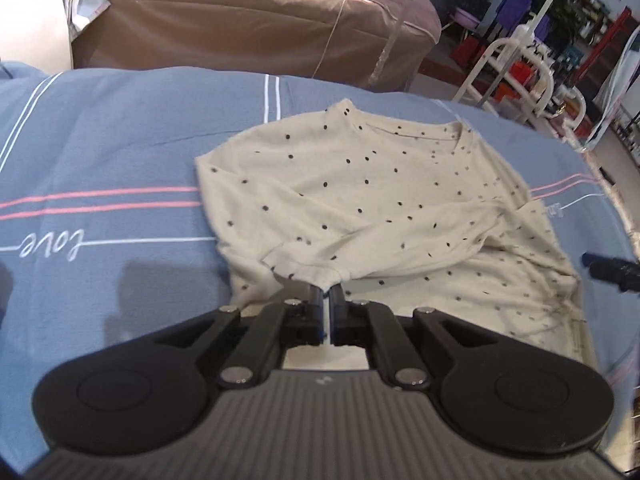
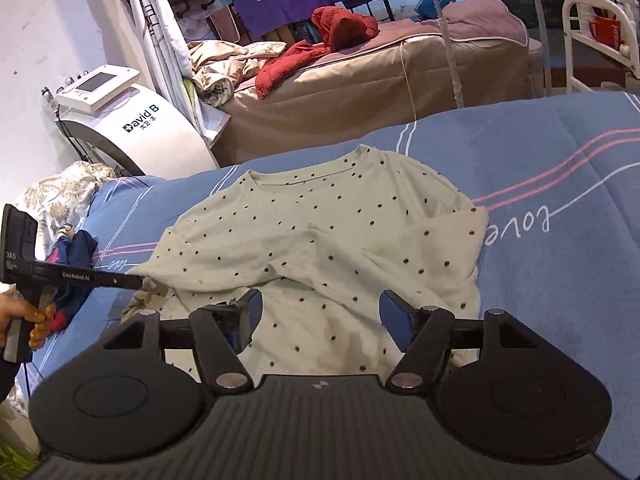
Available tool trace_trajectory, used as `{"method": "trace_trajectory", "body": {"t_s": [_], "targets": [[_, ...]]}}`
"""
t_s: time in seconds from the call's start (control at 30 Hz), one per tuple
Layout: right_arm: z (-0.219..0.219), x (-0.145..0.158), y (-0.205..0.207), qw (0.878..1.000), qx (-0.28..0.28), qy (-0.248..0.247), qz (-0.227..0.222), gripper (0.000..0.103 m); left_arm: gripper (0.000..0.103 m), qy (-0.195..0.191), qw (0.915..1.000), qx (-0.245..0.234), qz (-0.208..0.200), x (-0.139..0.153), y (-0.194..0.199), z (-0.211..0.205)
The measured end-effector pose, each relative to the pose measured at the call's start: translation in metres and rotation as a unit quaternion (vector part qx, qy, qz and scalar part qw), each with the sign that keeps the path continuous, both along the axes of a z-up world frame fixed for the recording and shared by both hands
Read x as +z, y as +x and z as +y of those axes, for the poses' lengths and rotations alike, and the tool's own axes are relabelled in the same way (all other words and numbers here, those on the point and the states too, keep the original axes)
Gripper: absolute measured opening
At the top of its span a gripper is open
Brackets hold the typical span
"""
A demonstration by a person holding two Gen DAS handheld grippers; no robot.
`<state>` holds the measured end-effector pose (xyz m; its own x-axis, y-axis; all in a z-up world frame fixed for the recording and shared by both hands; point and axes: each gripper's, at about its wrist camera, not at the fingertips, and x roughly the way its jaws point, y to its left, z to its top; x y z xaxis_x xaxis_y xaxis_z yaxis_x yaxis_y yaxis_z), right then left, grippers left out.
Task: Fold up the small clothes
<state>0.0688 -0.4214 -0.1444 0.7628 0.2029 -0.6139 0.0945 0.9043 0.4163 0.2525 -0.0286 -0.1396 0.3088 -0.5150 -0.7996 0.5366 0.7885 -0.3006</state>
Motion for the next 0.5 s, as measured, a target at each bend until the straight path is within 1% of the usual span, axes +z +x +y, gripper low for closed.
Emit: {"method": "trace_trajectory", "body": {"t_s": [0.07,0.13,0.2,0.23,0.3,0.33,0.37,0.4,0.43,0.47,0.5], "targets": [[0.007,0.001,-0.008,1.000,0.014,-0.002,0.001,0.103,0.002,-0.006,0.9998,-0.014,0.016,0.007,-0.006,0.019],[0.017,0.000,-0.014,0.999,0.033,-0.023,0.006,0.103,0.002,0.024,0.9991,-0.023,0.028,0.002,-0.011,0.031],[0.031,-0.003,-0.015,0.995,0.060,-0.079,0.015,0.103,0.003,0.062,0.9967,-0.036,0.037,-0.013,-0.019,0.034],[0.039,-0.006,-0.014,0.991,0.074,-0.113,0.024,0.103,0.005,0.083,0.9952,-0.031,0.042,-0.024,-0.021,0.035],[0.050,-0.013,-0.011,0.981,0.092,-0.164,0.037,0.103,0.007,0.122,0.9914,-0.009,0.045,-0.047,-0.021,0.038],[0.054,-0.016,-0.009,0.976,0.100,-0.190,0.042,0.103,0.009,0.125,0.9909,-0.007,0.049,-0.054,-0.020,0.038],[0.056,-0.019,-0.009,0.971,0.104,-0.211,0.042,0.103,0.009,0.117,0.9920,0.003,0.048,-0.053,-0.021,0.041],[0.058,-0.021,-0.008,0.966,0.108,-0.232,0.039,0.099,0.009,0.109,0.9927,0.014,0.051,-0.049,-0.020,0.043],[0.058,-0.021,-0.007,0.962,0.105,-0.249,0.033,0.097,0.011,0.096,0.9940,0.022,0.049,-0.042,-0.021,0.044],[0.058,-0.020,-0.007,0.959,0.098,-0.266,0.026,0.095,0.013,0.079,0.9958,0.025,0.038,-0.033,-0.023,0.045],[0.056,-0.020,-0.005,0.956,0.089,-0.280,0.023,0.089,0.015,0.068,0.9971,0.026,0.025,-0.023,-0.026,0.044]]}}
